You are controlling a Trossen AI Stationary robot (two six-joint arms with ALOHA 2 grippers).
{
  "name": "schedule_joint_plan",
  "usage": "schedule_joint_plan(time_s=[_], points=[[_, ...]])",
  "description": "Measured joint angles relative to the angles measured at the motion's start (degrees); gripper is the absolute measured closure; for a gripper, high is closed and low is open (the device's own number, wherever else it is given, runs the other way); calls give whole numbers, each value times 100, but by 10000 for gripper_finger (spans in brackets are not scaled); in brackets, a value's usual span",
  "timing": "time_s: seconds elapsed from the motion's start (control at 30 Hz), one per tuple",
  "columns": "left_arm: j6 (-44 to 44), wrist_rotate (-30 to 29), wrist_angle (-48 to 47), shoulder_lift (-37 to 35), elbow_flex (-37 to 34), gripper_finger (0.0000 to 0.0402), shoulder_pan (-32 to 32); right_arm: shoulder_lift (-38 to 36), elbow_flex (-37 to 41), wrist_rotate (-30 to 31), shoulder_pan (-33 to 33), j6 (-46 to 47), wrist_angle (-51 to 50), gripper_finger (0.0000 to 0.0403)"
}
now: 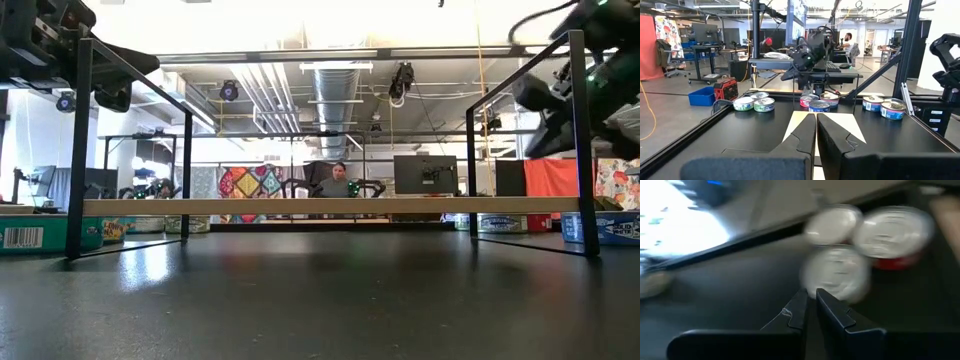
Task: Stack canned seafood by type on shelf
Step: Put the top left green tuna can on the shelf
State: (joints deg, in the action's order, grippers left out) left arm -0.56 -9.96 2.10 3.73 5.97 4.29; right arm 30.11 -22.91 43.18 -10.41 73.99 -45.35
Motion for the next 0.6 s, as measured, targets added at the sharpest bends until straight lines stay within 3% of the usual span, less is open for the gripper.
schedule_joint_plan(time_s=[0.3,0.6], points=[[0,0,0,0,-2,402,0,795,-419,-584,-907,570,-60,374],[2,0,0,0,-2,402,0,1444,-1742,-357,-952,-1037,-16,374]])
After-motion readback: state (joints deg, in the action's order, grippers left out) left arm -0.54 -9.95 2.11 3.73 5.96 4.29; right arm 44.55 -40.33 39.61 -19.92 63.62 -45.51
